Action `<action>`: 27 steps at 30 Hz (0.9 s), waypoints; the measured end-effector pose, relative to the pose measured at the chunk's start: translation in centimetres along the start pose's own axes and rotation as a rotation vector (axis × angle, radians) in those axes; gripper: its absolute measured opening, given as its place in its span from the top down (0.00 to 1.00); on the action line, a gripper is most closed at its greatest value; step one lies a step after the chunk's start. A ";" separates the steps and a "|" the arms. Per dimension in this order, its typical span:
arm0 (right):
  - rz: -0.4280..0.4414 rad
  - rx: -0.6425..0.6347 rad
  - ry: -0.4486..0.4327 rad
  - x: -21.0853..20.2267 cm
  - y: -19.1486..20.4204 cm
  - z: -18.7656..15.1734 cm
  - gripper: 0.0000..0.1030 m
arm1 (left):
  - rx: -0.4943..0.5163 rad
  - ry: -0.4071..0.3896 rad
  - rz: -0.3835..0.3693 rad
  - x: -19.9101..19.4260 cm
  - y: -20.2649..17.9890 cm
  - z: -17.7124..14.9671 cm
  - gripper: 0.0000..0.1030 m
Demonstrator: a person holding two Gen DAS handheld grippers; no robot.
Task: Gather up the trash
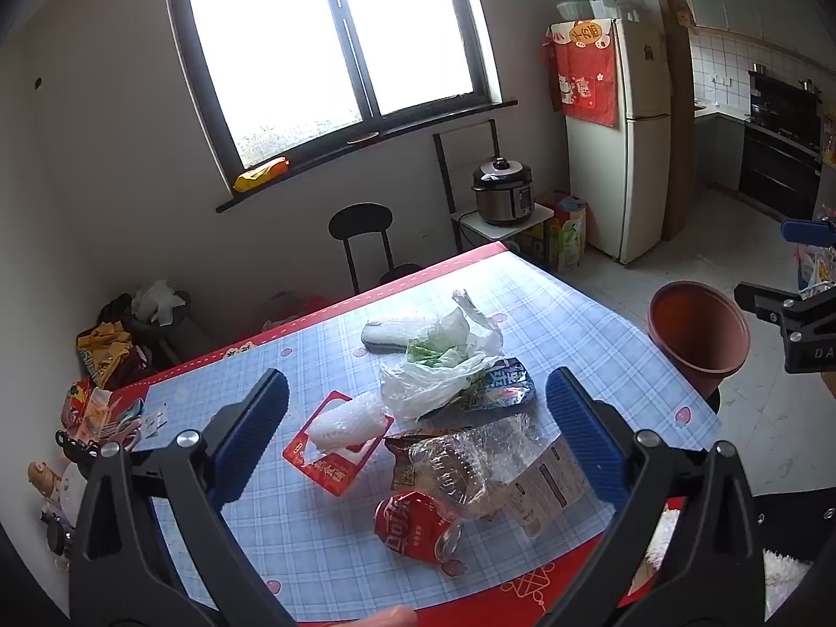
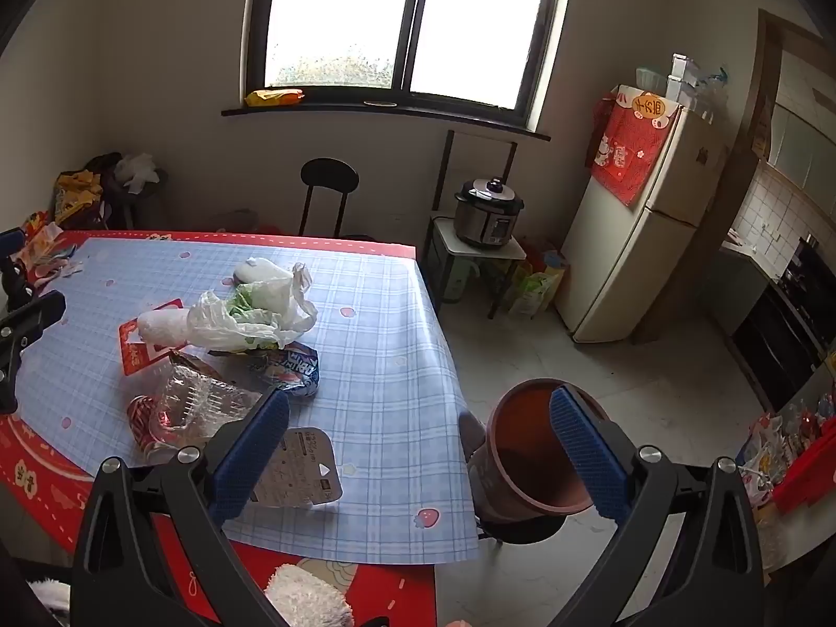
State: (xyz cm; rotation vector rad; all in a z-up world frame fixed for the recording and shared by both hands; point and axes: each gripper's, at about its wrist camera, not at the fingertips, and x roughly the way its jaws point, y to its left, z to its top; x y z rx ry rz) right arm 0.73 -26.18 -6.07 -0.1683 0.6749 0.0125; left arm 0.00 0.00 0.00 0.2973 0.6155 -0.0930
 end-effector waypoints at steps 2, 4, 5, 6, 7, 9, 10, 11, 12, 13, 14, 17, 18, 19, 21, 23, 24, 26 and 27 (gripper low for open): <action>-0.001 -0.002 0.002 0.0 0.1 0.0 0.04 | 0.003 0.002 0.001 0.0 0.0 0.0 0.05; -0.003 -0.002 0.000 0.0 0.1 0.0 0.04 | 0.002 0.003 0.000 0.0 -0.1 0.0 0.05; -0.002 -0.003 0.000 0.0 0.2 0.0 0.04 | 0.002 0.003 0.000 0.0 -0.1 0.0 0.05; -0.003 -0.004 0.000 0.0 0.2 0.0 0.04 | 0.003 0.003 0.000 0.0 -0.2 0.0 0.05; -0.003 -0.003 0.000 0.0 0.2 0.0 0.04 | 0.003 0.002 -0.001 0.0 -0.3 0.0 0.05; -0.002 -0.003 0.000 0.0 0.3 0.0 0.04 | -0.004 0.001 -0.008 0.0 0.0 0.0 0.05; -0.002 -0.004 0.000 0.0 0.3 0.1 0.04 | -0.004 0.000 -0.008 0.0 0.0 0.0 0.05; -0.002 -0.004 0.000 0.0 0.3 0.1 0.04 | -0.004 0.000 -0.007 0.0 0.0 0.0 0.05; -0.001 -0.003 0.000 0.0 0.3 0.1 0.04 | -0.004 0.000 -0.007 0.0 0.0 0.0 0.05; -0.002 -0.003 0.000 0.0 0.3 0.1 0.04 | -0.004 0.000 -0.007 0.0 0.0 0.0 0.05; -0.002 -0.004 0.000 0.0 0.3 0.1 0.04 | -0.004 0.000 -0.006 0.0 0.0 0.0 0.05; -0.002 -0.004 -0.002 0.0 0.3 0.1 0.04 | -0.005 -0.001 -0.004 0.0 0.0 0.0 0.05; -0.001 -0.004 -0.001 0.0 0.3 0.1 0.04 | -0.005 -0.001 -0.003 0.0 0.0 0.0 0.05; -0.001 -0.004 -0.001 0.0 0.3 0.1 0.04 | -0.004 -0.001 -0.003 0.0 0.0 0.0 0.05; 0.000 -0.003 -0.001 0.0 0.3 0.1 0.04 | -0.005 0.001 -0.004 0.0 0.0 0.0 0.05; -0.001 -0.004 0.000 0.0 0.3 0.1 0.04 | -0.005 -0.001 -0.006 0.0 0.0 0.0 0.05; -0.002 -0.004 0.000 0.0 0.3 0.1 0.04 | -0.005 -0.001 -0.005 0.0 0.0 0.0 0.05; -0.002 -0.003 0.001 0.0 0.3 0.1 0.04 | -0.007 0.001 -0.005 0.1 0.0 0.1 0.05; -0.002 -0.004 -0.001 0.0 0.3 0.1 0.04 | -0.006 -0.002 -0.005 0.0 0.0 0.0 0.05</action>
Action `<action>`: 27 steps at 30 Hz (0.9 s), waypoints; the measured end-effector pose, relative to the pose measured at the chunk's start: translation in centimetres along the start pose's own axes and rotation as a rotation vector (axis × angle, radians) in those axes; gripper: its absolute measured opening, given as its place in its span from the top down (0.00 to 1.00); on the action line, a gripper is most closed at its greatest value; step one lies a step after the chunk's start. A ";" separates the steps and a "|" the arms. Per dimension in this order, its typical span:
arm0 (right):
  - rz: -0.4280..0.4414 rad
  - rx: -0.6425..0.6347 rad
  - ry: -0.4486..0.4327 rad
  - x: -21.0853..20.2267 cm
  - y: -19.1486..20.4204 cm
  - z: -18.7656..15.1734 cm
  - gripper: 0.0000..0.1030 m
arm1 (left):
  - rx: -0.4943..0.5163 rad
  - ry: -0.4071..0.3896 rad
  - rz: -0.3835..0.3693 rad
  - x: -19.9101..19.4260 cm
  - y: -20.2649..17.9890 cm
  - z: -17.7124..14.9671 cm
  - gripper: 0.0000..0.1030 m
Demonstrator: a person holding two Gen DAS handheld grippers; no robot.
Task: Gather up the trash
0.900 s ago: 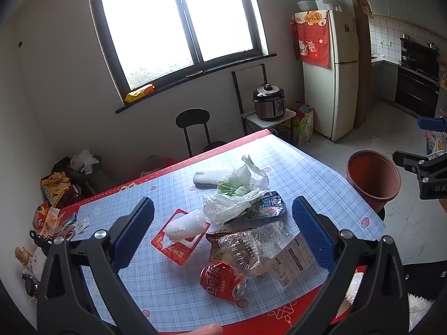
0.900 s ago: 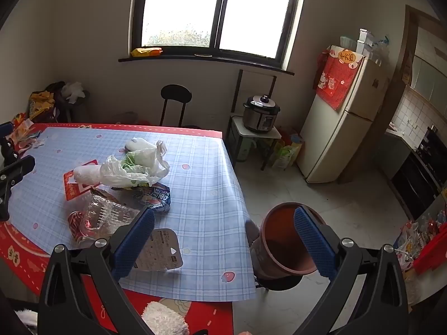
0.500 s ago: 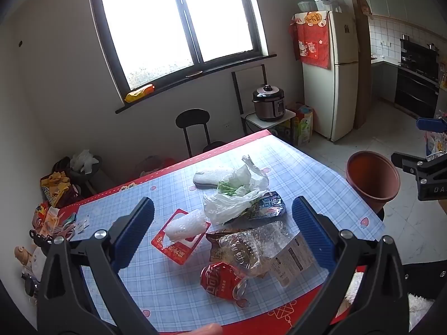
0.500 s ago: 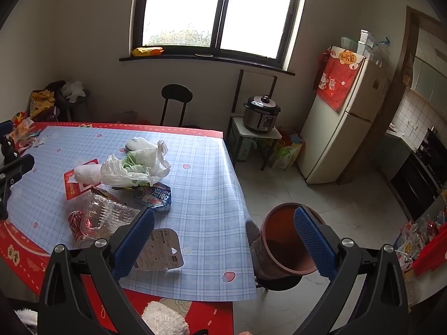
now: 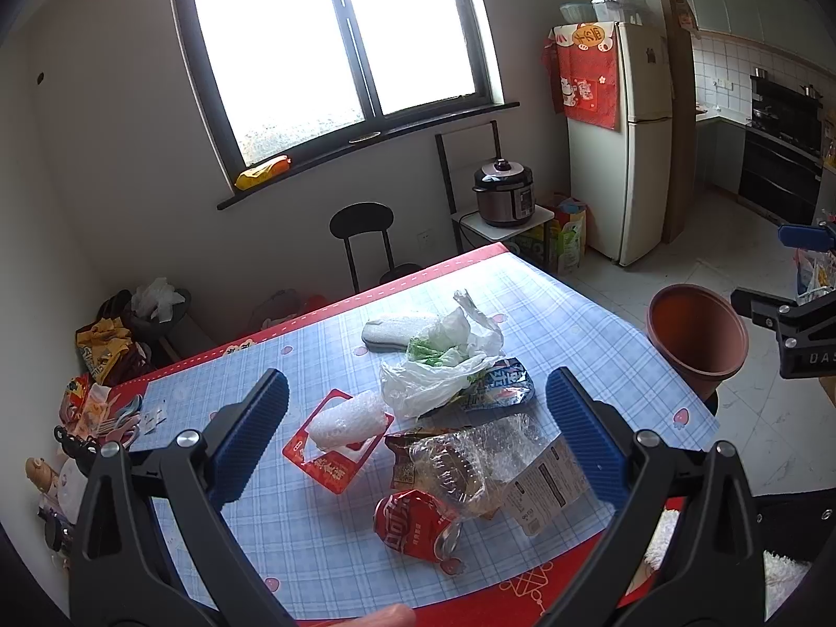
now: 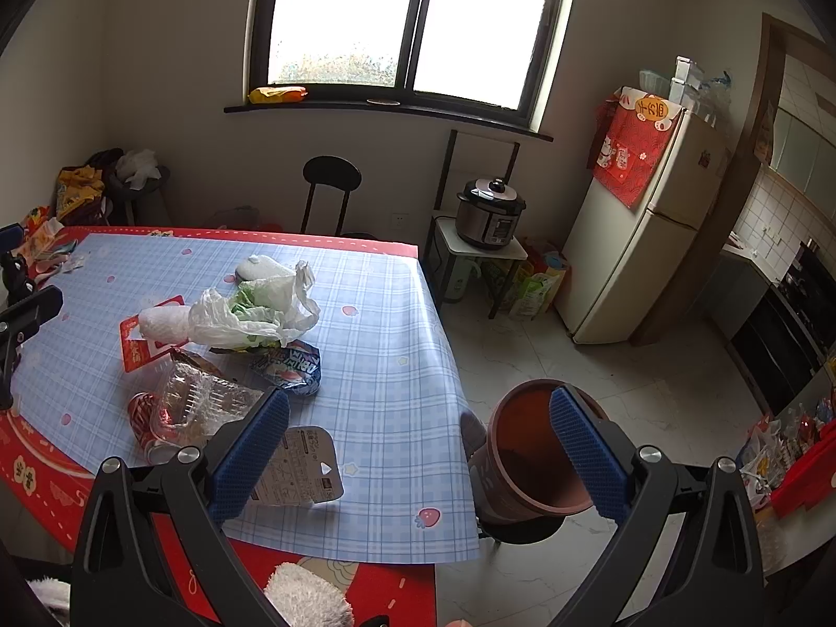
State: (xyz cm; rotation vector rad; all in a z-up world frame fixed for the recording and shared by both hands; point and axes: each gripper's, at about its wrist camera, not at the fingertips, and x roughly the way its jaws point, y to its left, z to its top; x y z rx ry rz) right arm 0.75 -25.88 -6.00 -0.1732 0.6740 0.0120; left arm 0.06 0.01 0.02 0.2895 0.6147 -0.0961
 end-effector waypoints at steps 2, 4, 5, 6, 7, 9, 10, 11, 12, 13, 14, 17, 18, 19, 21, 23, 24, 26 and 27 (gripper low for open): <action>0.000 0.000 0.001 0.1 0.0 0.0 0.04 | 0.000 0.000 -0.001 0.0 0.0 0.0 0.05; 0.000 0.000 0.001 0.1 0.0 0.0 0.04 | 0.000 0.001 -0.002 0.1 -0.1 0.0 0.05; 0.000 0.000 0.001 0.1 0.0 0.0 0.04 | 0.000 0.001 -0.002 0.1 0.0 0.0 0.05; 0.001 0.000 0.001 0.1 0.0 0.0 0.04 | 0.000 0.001 -0.003 0.1 0.0 0.0 0.05; 0.000 -0.001 0.001 0.1 0.0 0.0 0.04 | 0.000 0.001 -0.003 0.1 0.0 0.0 0.05; 0.001 0.000 0.001 0.1 0.0 0.0 0.04 | -0.001 0.000 -0.002 0.1 0.0 0.0 0.05; 0.000 -0.001 0.002 0.1 0.0 0.0 0.04 | -0.001 0.000 -0.002 0.1 0.0 0.0 0.05; 0.000 -0.001 0.002 0.1 0.0 0.0 0.04 | -0.002 0.000 -0.002 0.1 0.0 0.0 0.05; 0.000 -0.001 0.002 0.1 0.0 0.0 0.04 | -0.002 0.000 -0.002 0.1 0.0 0.0 0.05; 0.000 -0.001 0.002 0.1 0.0 0.0 0.04 | -0.003 0.001 -0.003 0.1 0.0 0.0 0.05; 0.000 -0.002 0.003 0.1 0.0 0.0 0.04 | -0.002 0.000 -0.003 0.1 0.0 0.0 0.05; 0.000 -0.001 0.003 0.1 0.0 0.0 0.04 | -0.004 0.001 -0.003 0.1 0.0 0.0 0.05; -0.001 -0.002 0.003 0.1 0.0 0.0 0.04 | -0.004 0.001 -0.003 0.1 0.0 0.0 0.05; -0.001 -0.002 0.002 0.1 0.0 0.0 0.04 | -0.004 0.001 -0.003 0.1 0.0 0.0 0.05; 0.000 -0.001 0.003 0.2 0.0 0.0 0.04 | -0.004 0.000 -0.004 0.1 0.0 0.0 0.05; -0.001 -0.002 0.004 0.2 0.0 0.0 0.04 | -0.003 0.000 -0.004 0.1 0.0 0.0 0.05; 0.000 -0.002 0.004 0.2 0.0 0.0 0.04 | -0.003 0.000 -0.003 0.1 0.0 0.0 0.05; 0.000 -0.002 0.004 0.3 0.1 -0.1 0.04 | -0.005 0.000 -0.005 0.1 0.1 0.0 0.05; 0.001 -0.002 0.004 0.3 0.1 -0.1 0.04 | -0.004 0.000 -0.005 0.1 0.1 0.0 0.05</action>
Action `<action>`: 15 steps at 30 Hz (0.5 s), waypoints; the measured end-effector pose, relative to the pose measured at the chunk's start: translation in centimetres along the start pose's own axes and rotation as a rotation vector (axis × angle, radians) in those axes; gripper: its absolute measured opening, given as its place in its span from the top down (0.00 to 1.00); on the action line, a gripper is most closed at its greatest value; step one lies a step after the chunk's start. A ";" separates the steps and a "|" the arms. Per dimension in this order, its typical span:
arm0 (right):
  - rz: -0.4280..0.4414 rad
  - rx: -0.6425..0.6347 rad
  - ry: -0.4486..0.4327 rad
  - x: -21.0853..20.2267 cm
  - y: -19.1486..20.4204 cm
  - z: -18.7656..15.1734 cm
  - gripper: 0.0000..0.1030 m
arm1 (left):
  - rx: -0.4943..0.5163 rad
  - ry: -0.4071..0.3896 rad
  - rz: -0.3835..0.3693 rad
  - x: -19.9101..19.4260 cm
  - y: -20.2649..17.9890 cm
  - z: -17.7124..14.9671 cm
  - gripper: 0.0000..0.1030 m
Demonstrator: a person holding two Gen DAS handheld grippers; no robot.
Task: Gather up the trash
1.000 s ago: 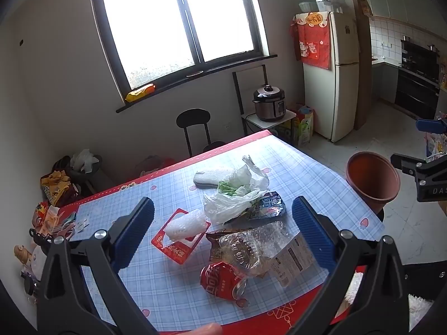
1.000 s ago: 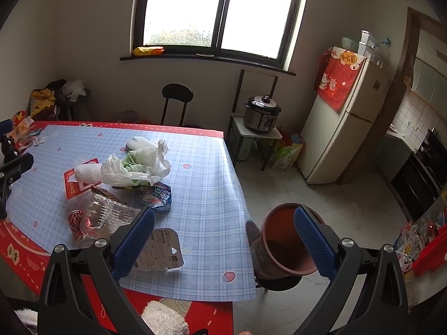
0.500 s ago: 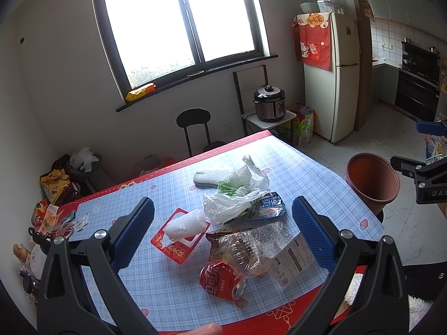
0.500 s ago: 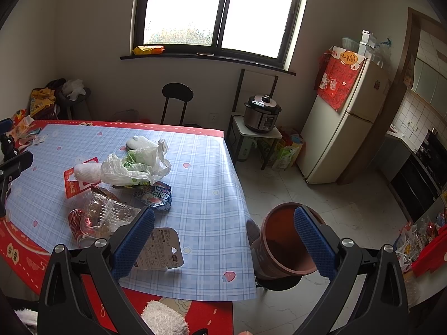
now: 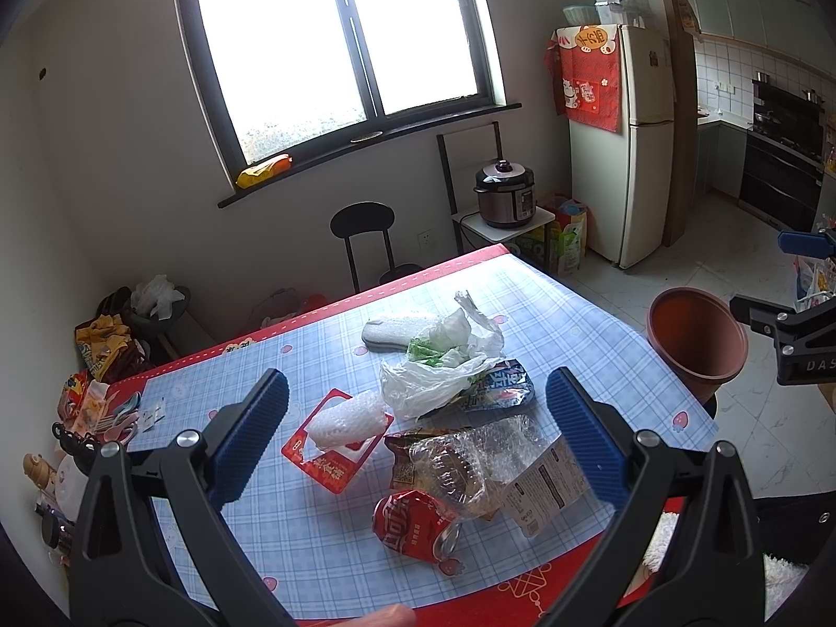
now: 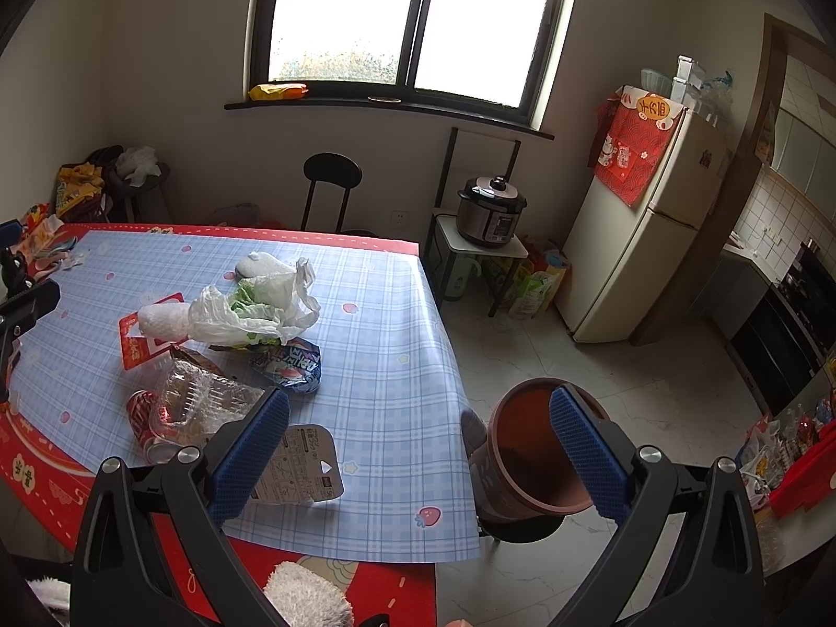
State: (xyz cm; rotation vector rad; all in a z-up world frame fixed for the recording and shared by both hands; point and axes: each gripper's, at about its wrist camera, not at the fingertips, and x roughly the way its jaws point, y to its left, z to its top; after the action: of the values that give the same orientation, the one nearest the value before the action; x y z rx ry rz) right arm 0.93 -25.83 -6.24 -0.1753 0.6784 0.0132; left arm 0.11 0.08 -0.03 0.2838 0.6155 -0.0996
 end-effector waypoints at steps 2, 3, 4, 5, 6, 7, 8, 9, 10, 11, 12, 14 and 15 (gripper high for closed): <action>0.000 0.001 0.000 0.0 0.0 0.0 0.04 | 0.001 -0.001 0.001 -0.4 -0.2 -0.2 0.05; 0.000 0.002 0.000 0.0 0.0 -0.1 0.04 | 0.000 0.000 0.000 -0.4 -0.2 -0.1 0.05; 0.000 0.001 0.000 0.1 0.0 -0.1 0.04 | 0.000 -0.001 0.000 -0.4 -0.3 -0.2 0.05; 0.001 0.001 0.000 0.1 0.0 -0.1 0.04 | 0.000 -0.001 0.000 -0.4 -0.2 -0.2 0.05; 0.000 0.000 0.000 0.1 0.0 -0.1 0.04 | 0.000 -0.001 0.000 -0.4 -0.2 -0.2 0.05; 0.000 0.000 0.001 0.1 0.0 -0.1 0.04 | -0.001 0.000 0.000 -0.4 -0.2 -0.1 0.05; 0.000 0.000 0.001 0.1 0.0 0.0 0.04 | -0.001 0.000 0.000 -0.4 -0.2 -0.1 0.05; 0.000 0.000 0.001 0.1 0.0 -0.1 0.04 | -0.001 -0.001 0.000 -0.4 -0.2 -0.1 0.05; 0.000 0.000 0.001 0.1 0.0 0.0 0.04 | -0.001 -0.001 0.000 -0.4 -0.2 -0.1 0.05; 0.000 0.000 0.001 0.1 0.0 0.0 0.04 | -0.001 -0.001 0.000 -0.4 -0.3 -0.2 0.05; 0.000 -0.001 0.001 0.1 0.1 0.0 0.04 | -0.001 -0.001 0.000 -0.4 -0.2 -0.2 0.05; 0.000 -0.001 0.001 0.1 0.1 0.0 0.04 | -0.002 -0.001 -0.001 -0.4 -0.2 -0.1 0.05; 0.000 -0.001 0.001 -0.1 0.0 0.2 0.04 | -0.002 -0.001 -0.001 -0.4 -0.2 -0.1 0.05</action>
State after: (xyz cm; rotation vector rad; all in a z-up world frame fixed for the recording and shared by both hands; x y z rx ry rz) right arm 0.97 -25.79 -6.06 -0.1761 0.6792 0.0138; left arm -0.31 -0.05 0.05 0.2818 0.6148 -0.0996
